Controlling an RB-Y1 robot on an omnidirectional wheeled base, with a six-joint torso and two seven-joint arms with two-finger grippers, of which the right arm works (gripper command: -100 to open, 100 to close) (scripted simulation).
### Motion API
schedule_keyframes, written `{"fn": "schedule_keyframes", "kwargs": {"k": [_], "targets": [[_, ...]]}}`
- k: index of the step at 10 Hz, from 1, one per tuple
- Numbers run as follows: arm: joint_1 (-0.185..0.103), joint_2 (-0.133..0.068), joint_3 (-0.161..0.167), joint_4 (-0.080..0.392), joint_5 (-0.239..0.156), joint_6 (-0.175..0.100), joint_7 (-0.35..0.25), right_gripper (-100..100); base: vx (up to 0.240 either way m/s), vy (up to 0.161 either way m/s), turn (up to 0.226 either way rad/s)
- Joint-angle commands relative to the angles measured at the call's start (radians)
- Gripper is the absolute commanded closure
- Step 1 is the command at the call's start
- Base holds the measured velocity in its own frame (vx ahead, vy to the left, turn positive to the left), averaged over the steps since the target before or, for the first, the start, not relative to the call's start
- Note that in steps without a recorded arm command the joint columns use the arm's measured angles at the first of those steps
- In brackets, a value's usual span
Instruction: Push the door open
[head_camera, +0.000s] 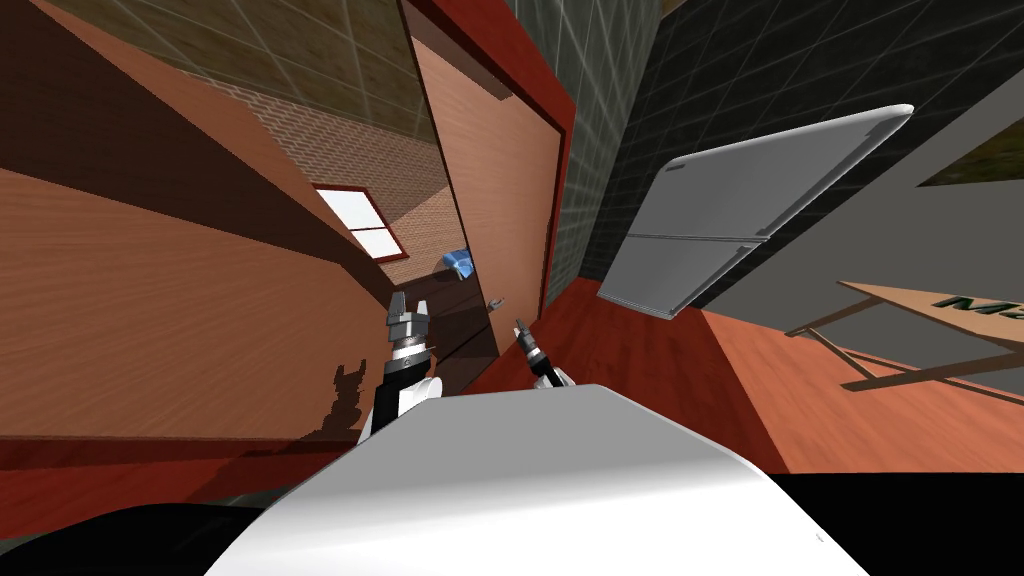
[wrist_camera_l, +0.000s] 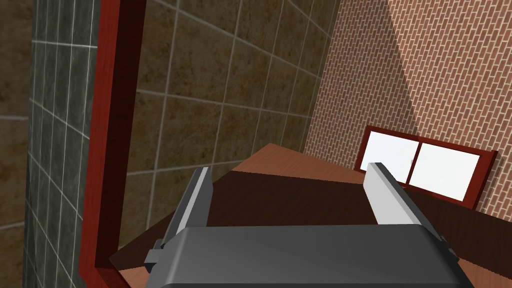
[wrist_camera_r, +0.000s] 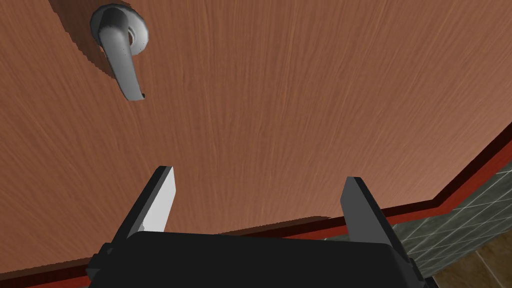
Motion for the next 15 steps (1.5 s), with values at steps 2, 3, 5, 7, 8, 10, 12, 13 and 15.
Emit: {"fn": "schedule_keyframes", "kwargs": {"k": [2, 3, 5, 7, 8, 10, 12, 13, 15], "targets": [[-0.023, -0.003, 0.042, 0.074, 0.005, -0.015, -0.007, -100, 0.152, -0.028, 0.015], [-0.031, -0.003, 0.052, 0.096, 0.006, -0.019, -0.008, -100, 0.125, -0.030, 0.003], [-0.047, -0.003, 0.072, 0.139, 0.008, -0.027, -0.012, -100, 0.094, -0.024, 0.008], [-0.062, -0.002, 0.092, 0.181, 0.009, -0.036, -0.016, -100, 0.113, -0.033, 0.009], [-0.070, -0.002, 0.101, 0.201, 0.010, -0.039, -0.017, -100, 0.072, -0.009, 0.003], [-0.090, 0.000, 0.127, 0.256, 0.013, -0.050, -0.022, -100, 0.105, -0.023, 0.007], [-0.103, 0.001, 0.143, 0.292, 0.014, -0.057, -0.025, -100, 0.132, -0.023, 0.010], [-0.114, 0.002, 0.157, 0.321, 0.016, -0.063, -0.028, -100, 0.111, -0.026, 0.005], [-0.130, 0.004, 0.177, 0.365, 0.018, -0.072, -0.031, -100, 0.158, -0.023, 0.011]]}}
